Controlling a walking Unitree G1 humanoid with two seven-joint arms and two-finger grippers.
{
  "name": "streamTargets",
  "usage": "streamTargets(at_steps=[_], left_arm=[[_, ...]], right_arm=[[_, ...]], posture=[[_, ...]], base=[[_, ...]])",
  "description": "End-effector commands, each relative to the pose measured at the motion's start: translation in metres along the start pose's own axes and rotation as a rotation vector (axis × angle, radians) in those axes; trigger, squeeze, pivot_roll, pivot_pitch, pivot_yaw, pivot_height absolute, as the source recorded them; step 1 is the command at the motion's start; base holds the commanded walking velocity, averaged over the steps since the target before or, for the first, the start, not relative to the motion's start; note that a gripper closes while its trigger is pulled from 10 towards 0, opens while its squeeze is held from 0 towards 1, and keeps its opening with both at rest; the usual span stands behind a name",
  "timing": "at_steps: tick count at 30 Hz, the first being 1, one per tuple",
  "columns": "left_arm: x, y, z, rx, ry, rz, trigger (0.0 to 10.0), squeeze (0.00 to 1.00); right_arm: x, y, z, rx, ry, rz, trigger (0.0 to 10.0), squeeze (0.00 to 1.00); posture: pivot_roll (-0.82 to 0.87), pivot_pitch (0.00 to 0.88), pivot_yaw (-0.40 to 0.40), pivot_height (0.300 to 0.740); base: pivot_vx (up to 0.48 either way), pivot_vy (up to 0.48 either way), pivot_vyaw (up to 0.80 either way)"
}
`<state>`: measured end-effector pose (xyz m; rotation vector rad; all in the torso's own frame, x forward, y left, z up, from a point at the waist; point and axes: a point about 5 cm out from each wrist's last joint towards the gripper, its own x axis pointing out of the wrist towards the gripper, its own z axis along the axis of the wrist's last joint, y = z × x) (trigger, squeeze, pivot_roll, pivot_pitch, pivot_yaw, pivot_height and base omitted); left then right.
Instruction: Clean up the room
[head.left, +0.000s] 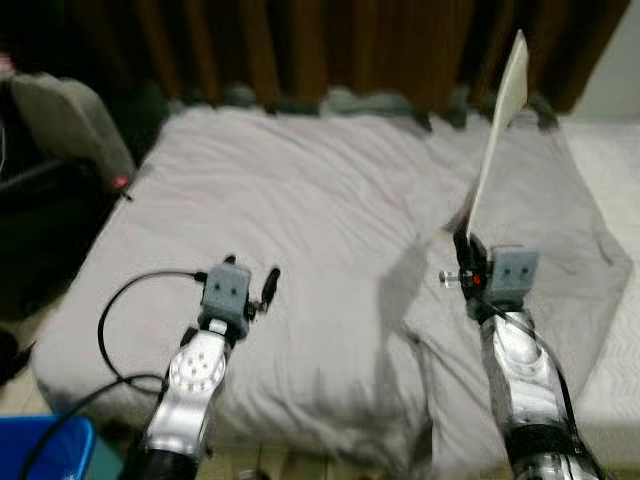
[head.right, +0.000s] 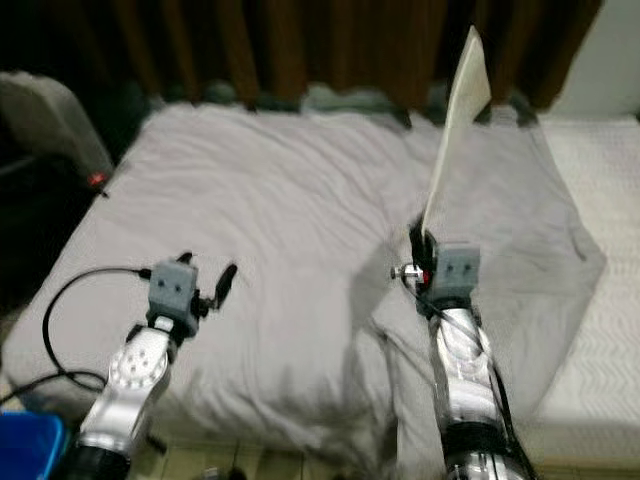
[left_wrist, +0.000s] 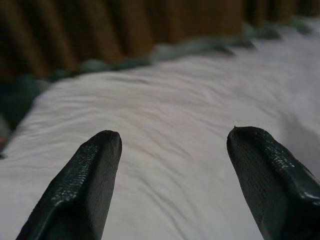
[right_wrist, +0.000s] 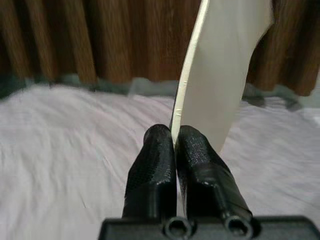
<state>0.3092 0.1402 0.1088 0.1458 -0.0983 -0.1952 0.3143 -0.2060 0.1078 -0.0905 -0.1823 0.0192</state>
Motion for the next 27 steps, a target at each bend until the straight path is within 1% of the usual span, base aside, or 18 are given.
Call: streamTargets(at_steps=[1, 2, 3, 4, 5, 6, 7, 8, 9, 11, 13, 14, 15, 17, 20, 22, 24, 27], left_arm=[[0.003, -0.001, 0.007, -0.018, -0.024, 0.024, 10.0, 0.0], [0.003, -0.001, 0.007, -0.018, -0.024, 0.024, 10.0, 0.0], [0.006, -0.005, 0.007, -0.038, -0.034, 0.026, 10.0, 0.0], [0.006, -0.005, 0.007, -0.038, -0.034, 0.026, 10.0, 0.0], [0.005, -0.007, 0.003, -0.077, -0.02, 0.029, 10.0, 0.0], [0.005, -0.007, 0.003, -0.077, -0.02, 0.029, 10.0, 0.0], [0.004, -0.007, -0.001, -0.089, -0.005, 0.032, 10.0, 0.0], [0.002, -0.006, -0.008, -0.101, 0.016, 0.037, 10.0, 0.0], [0.002, -0.006, -0.008, -0.101, 0.016, 0.037, 10.0, 0.0], [-0.001, -0.004, -0.014, -0.098, 0.037, 0.045, 10.0, 0.0], [-0.004, -0.002, -0.019, -0.119, 0.051, 0.063, 10.0, 0.0], [-0.01, 0.0, -0.027, -0.127, 0.069, 0.081, 10.0, 0.0], [-0.01, 0.0, -0.027, -0.127, 0.069, 0.081, 10.0, 0.0], [-0.017, -0.002, -0.033, -0.147, 0.088, 0.081, 10.0, 0.0], [-0.019, -0.006, -0.034, -0.154, 0.086, 0.058, 10.0, 0.0], [-0.018, -0.007, -0.034, -0.157, 0.081, 0.05, 10.0, 0.0], [-0.013, -0.009, -0.03, -0.148, 0.066, 0.03, 10.0, 0.0], [-0.011, -0.007, -0.029, -0.141, 0.06, 0.026, 10.0, 0.0]], right_arm=[[0.001, 0.009, 0.014, -0.063, -0.085, 0.051, 0.0, 0.0], [0.001, 0.009, 0.014, -0.063, -0.085, 0.051, 0.0, 0.0], [-0.005, 0.007, 0.006, -0.048, -0.048, 0.044, 0.0, 0.0], [-0.005, 0.007, 0.006, -0.048, -0.048, 0.044, 0.0, 0.0], [-0.015, -0.001, -0.004, -0.053, -0.002, 0.026, 0.0, 0.0], [-0.015, -0.001, -0.004, -0.053, -0.002, 0.026, 0.0, 0.0], [-0.021, -0.006, -0.01, -0.054, 0.025, 0.007, 0.0, 0.0], [-0.033, -0.012, -0.019, -0.055, 0.076, -0.022, 0.0, 0.0], [-0.033, -0.012, -0.019, -0.055, 0.076, -0.022, 0.0, 0.0], [-0.038, -0.013, -0.024, -0.086, 0.099, -0.01, 0.0, 0.0], [-0.041, -0.012, -0.028, -0.099, 0.116, 0.008, 0.0, 0.0], [-0.045, -0.01, -0.033, -0.104, 0.136, 0.031, 0.0, 0.0], [-0.045, -0.01, -0.033, -0.104, 0.136, 0.031, 0.0, 0.0], [-0.054, -0.01, -0.038, -0.102, 0.167, 0.04, 0.0, 0.0], [-0.06, -0.009, -0.041, -0.103, 0.182, 0.054, 0.0, 0.0], [-0.06, -0.009, -0.041, -0.103, 0.184, 0.052, 0.0, 0.0], [-0.056, -0.007, -0.042, -0.096, 0.184, 0.046, 0.0, 0.0], [-0.054, -0.004, -0.041, -0.088, 0.18, 0.051, 0.0, 0.0]], posture=[[-0.01, 0.0, 0.0, 0.74], [-0.01, 0.0, 0.0, 0.74], [-0.03, 0.0, 0.004, 0.74], [-0.03, 0.0, 0.004, 0.74], [-0.03, 0.0, 0.007, 0.74], [-0.03, 0.0, 0.007, 0.74], [-0.04, 0.0, 0.01, 0.74], [-0.04, 0.0, 0.013, 0.74], [-0.04, 0.0, 0.013, 0.74], [-0.06, 0.0, 0.015, 0.74], [-0.07, 0.0, 0.011, 0.74], [-0.07, 0.0, 0.004, 0.74], [-0.07, 0.0, 0.004, 0.74], [-0.07, 0.0, -0.007, 0.74], [-0.07, 0.0, -0.008, 0.74], [-0.07, 0.0, -0.008, 0.74], [-0.07, 0.0, -0.002, 0.74], [-0.07, 0.0, 0.003, 0.74]], base=[[0.0, 0.0, 0.0], [0.0, 0.0, 0.0], [0.0, 0.0, 0.0], [0.0, 0.0, 0.0], [0.0, -0.461, 0.0], [0.0, -0.461, 0.0], [0.0, -0.461, 0.0], [0.0, -0.458, 0.0], [0.0, -0.458, 0.0], [0.0, -0.441, 0.0], [0.0, -0.439, 0.0], [0.0, -0.439, 0.0], [0.0, -0.439, 0.0], [0.0, -0.439, 0.0], [0.0, -0.437, 0.0], [0.0, -0.435, 0.0], [0.0, -0.437, 0.0], [0.0, -0.43, 0.0]])
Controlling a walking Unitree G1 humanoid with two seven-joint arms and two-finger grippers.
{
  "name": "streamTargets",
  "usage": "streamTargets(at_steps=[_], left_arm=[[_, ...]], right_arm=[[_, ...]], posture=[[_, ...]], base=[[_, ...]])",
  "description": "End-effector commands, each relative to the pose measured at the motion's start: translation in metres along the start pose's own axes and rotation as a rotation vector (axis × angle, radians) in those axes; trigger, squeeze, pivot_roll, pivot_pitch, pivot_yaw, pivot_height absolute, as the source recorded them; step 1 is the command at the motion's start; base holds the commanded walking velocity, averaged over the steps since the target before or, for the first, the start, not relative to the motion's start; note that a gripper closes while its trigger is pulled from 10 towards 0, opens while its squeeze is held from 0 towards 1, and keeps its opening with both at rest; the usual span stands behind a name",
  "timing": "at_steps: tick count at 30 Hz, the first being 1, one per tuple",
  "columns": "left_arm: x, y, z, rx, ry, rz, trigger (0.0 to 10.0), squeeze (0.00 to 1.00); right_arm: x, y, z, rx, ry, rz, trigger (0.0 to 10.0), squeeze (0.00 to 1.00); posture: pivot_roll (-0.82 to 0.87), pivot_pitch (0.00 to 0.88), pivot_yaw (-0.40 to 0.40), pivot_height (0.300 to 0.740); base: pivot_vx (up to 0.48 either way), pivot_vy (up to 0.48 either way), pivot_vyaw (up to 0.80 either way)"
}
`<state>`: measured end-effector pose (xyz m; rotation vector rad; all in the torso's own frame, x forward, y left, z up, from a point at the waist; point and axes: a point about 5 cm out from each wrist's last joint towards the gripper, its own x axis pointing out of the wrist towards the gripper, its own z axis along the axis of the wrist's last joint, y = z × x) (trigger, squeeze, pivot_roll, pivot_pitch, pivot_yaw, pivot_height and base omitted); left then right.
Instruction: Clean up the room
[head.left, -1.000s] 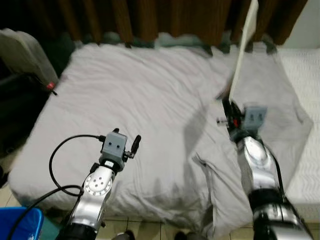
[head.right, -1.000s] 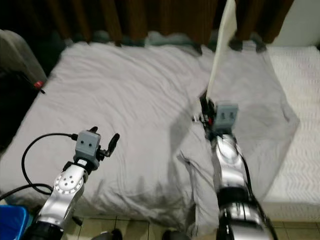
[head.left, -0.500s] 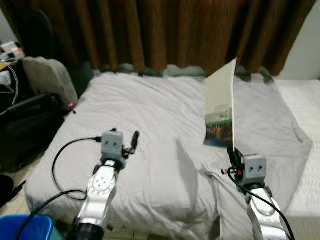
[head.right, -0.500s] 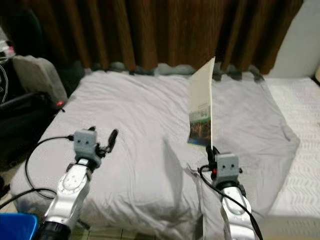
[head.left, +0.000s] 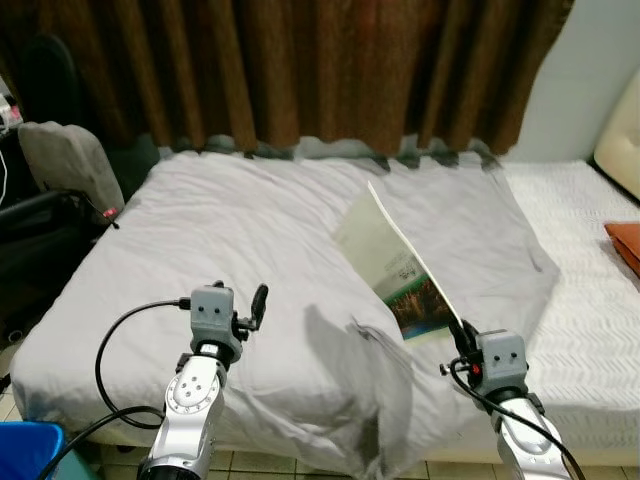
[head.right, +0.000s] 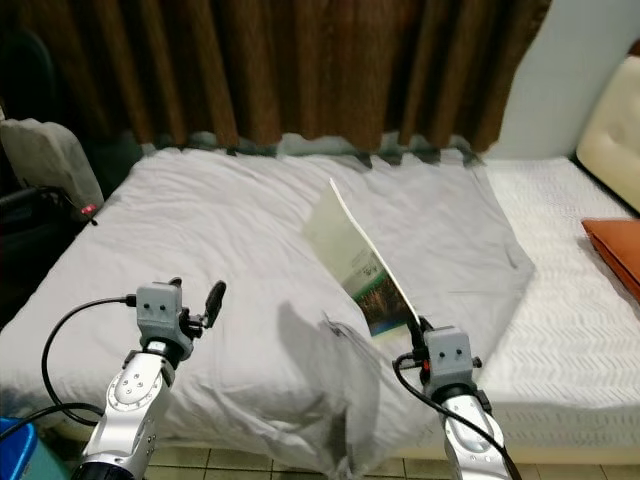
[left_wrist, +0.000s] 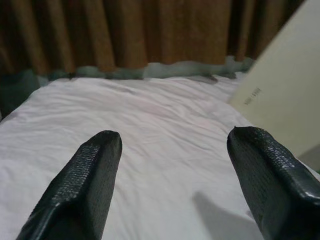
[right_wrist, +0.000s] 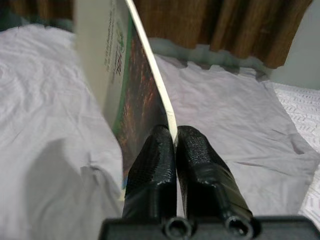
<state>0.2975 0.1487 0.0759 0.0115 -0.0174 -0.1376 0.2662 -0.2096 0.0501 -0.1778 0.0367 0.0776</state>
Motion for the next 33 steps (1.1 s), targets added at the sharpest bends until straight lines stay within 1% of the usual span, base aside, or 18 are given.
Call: streamTargets(at_steps=[1, 8, 18, 25, 33], left_arm=[[0.004, -0.007, 0.002, -0.003, -0.008, -0.031, 10.0, 0.0], [0.007, 0.002, 0.0, -0.015, 0.008, -0.007, 10.0, 0.0], [0.007, 0.004, -0.004, -0.019, 0.024, 0.006, 10.0, 0.0], [0.008, 0.007, -0.004, 0.002, 0.03, 0.017, 10.0, 0.0], [0.006, 0.008, -0.005, 0.004, 0.033, 0.024, 10.0, 0.0]], right_arm=[[0.003, -0.007, 0.006, -0.005, -0.033, -0.026, 0.0, 0.0], [0.005, -0.002, 0.005, 0.022, -0.026, -0.021, 0.0, 0.0], [0.011, 0.005, 0.006, 0.054, -0.027, -0.01, 0.0, 0.0], [0.013, 0.007, 0.007, 0.068, -0.027, -0.001, 0.0, 0.0], [0.015, 0.009, 0.007, 0.081, -0.028, 0.011, 0.0, 0.0]], posture=[[-0.07, 0.0, 0.003, 0.74], [-0.07, 0.0, 0.016, 0.74], [-0.06, 0.0, 0.021, 0.74], [-0.06, 0.0, 0.022, 0.74], [-0.05, 0.0, 0.021, 0.74]], base=[[0.0, -0.424, 0.0], [0.0, -0.417, 0.0], [0.12, -0.414, 0.0], [0.0, -0.416, 0.0], [0.03, -0.414, 0.0]])
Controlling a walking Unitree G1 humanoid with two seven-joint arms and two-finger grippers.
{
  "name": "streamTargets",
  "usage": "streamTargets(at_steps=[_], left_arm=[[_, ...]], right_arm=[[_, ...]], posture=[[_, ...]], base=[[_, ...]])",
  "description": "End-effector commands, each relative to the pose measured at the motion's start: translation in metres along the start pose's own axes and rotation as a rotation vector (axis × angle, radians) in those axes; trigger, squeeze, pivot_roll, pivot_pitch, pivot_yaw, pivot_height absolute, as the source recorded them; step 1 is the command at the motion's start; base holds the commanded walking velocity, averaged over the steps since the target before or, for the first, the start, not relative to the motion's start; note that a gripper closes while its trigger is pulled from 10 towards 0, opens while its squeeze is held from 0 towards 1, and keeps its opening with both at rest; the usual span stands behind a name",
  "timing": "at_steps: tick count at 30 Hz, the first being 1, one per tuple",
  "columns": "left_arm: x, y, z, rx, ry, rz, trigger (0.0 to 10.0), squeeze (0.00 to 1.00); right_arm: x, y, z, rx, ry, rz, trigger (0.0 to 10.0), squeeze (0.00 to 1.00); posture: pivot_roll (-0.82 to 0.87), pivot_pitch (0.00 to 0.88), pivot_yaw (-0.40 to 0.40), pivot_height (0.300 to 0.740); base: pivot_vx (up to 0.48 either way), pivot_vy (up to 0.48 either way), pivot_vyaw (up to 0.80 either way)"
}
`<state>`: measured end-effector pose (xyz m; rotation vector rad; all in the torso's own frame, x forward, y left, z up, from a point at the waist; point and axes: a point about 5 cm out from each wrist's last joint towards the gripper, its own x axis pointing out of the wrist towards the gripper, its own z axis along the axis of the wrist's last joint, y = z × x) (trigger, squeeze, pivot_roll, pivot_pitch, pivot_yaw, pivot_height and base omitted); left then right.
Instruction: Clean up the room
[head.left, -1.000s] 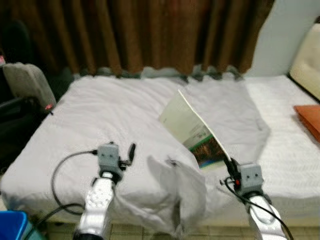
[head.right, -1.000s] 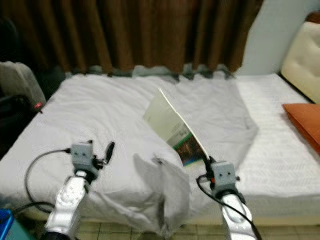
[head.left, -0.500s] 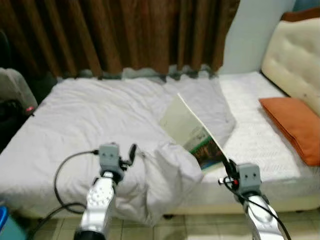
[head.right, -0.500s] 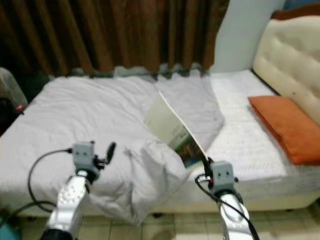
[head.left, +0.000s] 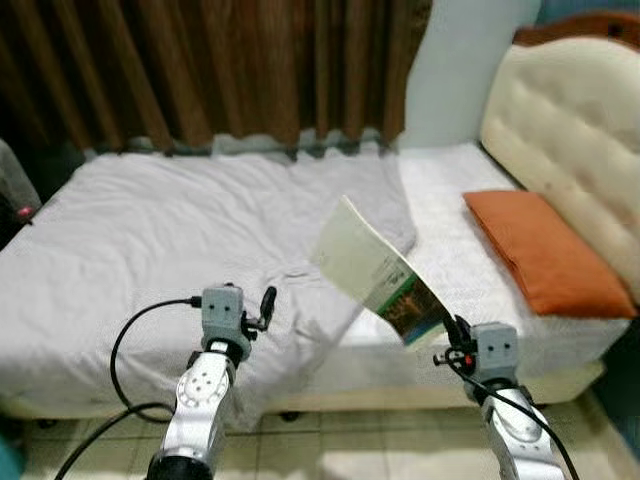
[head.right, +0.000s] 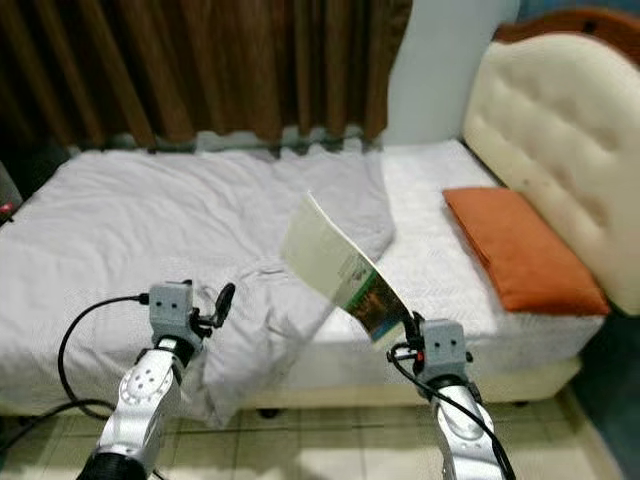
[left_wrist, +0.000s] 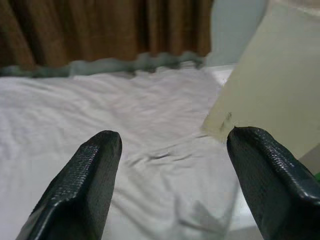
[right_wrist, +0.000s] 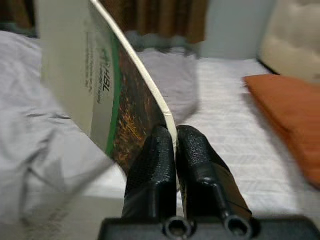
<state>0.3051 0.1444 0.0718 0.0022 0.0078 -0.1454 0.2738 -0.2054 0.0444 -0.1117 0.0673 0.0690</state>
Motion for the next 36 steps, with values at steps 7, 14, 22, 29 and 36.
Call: streamTargets(at_steps=[7, 14, 22, 29, 36], left_arm=[[-0.008, 0.014, -0.004, 0.021, 0.003, 0.071, 10.0, 0.0], [-0.011, 0.006, -0.005, 0.068, -0.006, 0.03, 10.0, 0.0], [-0.005, 0.003, 0.0, 0.054, -0.013, 0.001, 10.0, 0.0], [-0.003, 0.004, -0.002, 0.066, 0.012, -0.021, 10.0, 0.0], [-0.001, 0.0, -0.002, 0.061, 0.011, -0.041, 10.0, 0.0]], right_arm=[[0.004, 0.005, 0.009, 0.021, -0.044, 0.022, 0.0, 0.0], [0.005, 0.005, 0.008, 0.041, -0.042, 0.007, 0.0, 0.0], [0.01, 0.008, 0.011, 0.047, -0.049, 0.023, 0.0, 0.0], [0.01, 0.008, 0.009, 0.053, -0.044, 0.026, 0.0, 0.0], [0.011, 0.01, 0.009, 0.058, -0.044, 0.029, 0.0, 0.0]], posture=[[-0.05, 0.0, 0.019, 0.74], [-0.04, 0.0, 0.017, 0.74], [-0.04, 0.0, 0.022, 0.74], [-0.05, 0.0, 0.027, 0.74], [-0.05, 0.0, 0.03, 0.74]], base=[[0.0, -0.416, 0.0], [0.184, -0.315, 0.0], [0.339, 0.0, 0.0], [0.472, 0.0, 0.0], [0.472, 0.0, 0.0]])
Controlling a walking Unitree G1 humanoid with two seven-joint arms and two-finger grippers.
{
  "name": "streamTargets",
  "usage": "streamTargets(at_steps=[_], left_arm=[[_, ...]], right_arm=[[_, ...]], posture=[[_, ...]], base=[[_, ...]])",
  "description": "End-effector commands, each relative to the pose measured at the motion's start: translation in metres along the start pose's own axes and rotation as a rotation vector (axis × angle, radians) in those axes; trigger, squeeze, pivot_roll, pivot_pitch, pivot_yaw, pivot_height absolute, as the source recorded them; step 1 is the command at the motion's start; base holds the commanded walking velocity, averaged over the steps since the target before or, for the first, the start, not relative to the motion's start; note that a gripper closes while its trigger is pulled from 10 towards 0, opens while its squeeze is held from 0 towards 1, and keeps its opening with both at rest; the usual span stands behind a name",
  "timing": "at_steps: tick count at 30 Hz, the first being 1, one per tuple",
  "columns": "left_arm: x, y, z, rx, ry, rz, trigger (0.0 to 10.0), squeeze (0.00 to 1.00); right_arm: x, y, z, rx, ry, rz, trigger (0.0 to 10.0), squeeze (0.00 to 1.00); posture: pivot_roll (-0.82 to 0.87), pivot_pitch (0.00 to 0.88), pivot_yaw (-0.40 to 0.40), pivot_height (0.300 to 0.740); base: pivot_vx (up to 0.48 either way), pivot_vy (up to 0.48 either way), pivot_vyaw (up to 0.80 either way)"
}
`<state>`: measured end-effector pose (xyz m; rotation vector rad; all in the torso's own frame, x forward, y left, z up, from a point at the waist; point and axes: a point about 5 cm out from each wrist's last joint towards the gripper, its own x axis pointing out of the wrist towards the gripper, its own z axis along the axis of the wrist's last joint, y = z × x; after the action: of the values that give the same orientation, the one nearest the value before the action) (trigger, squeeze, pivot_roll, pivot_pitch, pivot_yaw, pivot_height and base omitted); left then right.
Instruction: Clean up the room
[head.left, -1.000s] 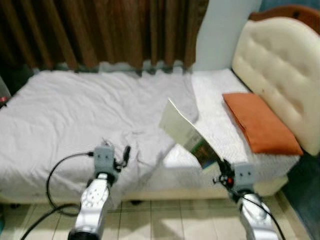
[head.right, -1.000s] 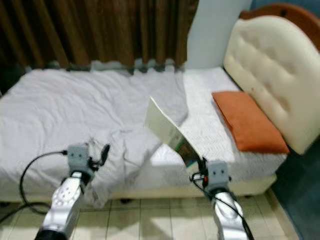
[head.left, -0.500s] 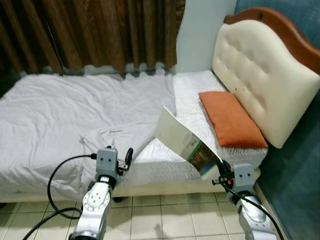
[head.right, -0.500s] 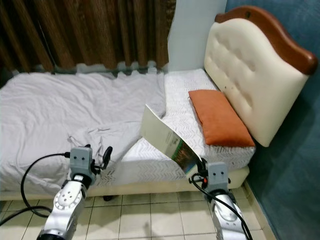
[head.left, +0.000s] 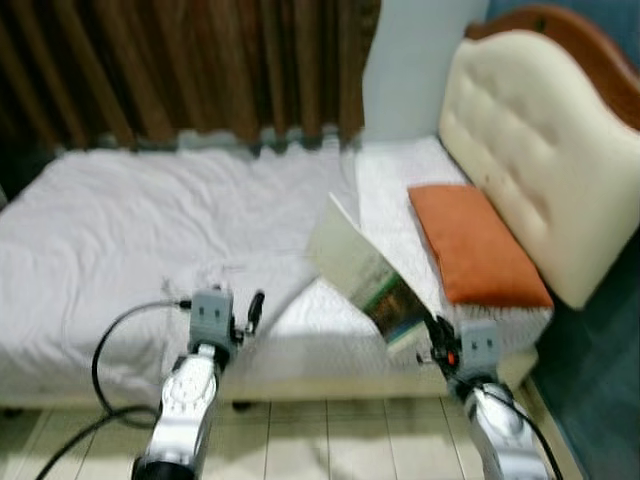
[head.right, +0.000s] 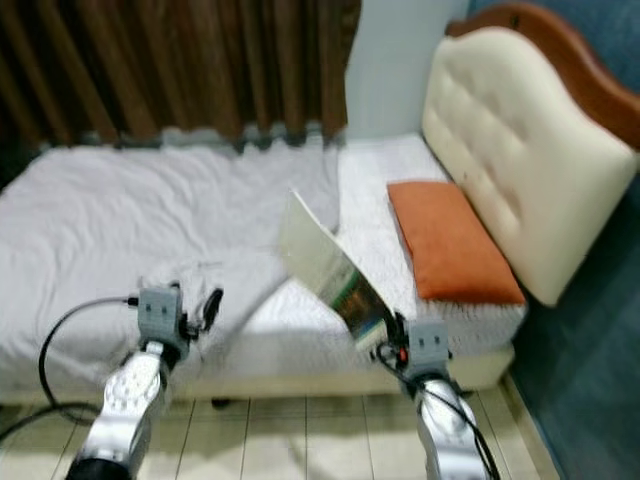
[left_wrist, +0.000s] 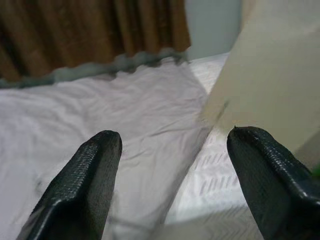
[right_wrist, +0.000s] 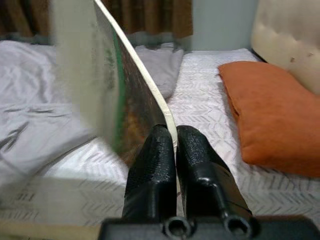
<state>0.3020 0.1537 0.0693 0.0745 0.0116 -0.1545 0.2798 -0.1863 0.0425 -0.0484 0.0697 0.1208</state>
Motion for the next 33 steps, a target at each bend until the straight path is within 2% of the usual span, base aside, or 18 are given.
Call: streamTargets(at_steps=[1, 13, 30, 32, 33], left_arm=[[0.004, -0.009, 0.001, -0.009, 0.001, -0.035, 10.0, 0.0], [0.007, -0.008, 0.003, 0.0, -0.007, -0.046, 10.0, 0.0], [0.005, -0.01, 0.003, 0.005, -0.018, -0.052, 10.0, 0.0], [0.004, -0.01, 0.004, 0.007, -0.02, -0.053, 10.0, 0.0], [0.003, -0.008, 0.005, 0.004, -0.028, -0.053, 10.0, 0.0]], right_arm=[[0.003, -0.009, 0.009, -0.005, -0.042, -0.023, 0.0, 0.0], [0.005, -0.009, 0.009, -0.004, -0.042, -0.021, 0.0, 0.0], [0.016, 0.003, 0.017, 0.021, -0.061, 0.023, 0.0, 0.0], [0.02, 0.006, 0.019, 0.052, -0.062, 0.035, 0.0, 0.0], [0.024, 0.011, 0.021, 0.115, -0.063, 0.04, 0.0, 0.0]], posture=[[-0.05, 0.0, 0.03, 0.74], [-0.05, 0.0, 0.033, 0.74], [-0.04, 0.0, 0.027, 0.74], [-0.03, 0.003, 0.027, 0.74], [-0.02, 0.015, 0.031, 0.74]], base=[[0.472, 0.0, 0.0], [0.472, 0.0, 0.0], [0.472, 0.0, 0.0], [0.472, 0.0, 0.0], [0.472, 0.0, 0.0]])
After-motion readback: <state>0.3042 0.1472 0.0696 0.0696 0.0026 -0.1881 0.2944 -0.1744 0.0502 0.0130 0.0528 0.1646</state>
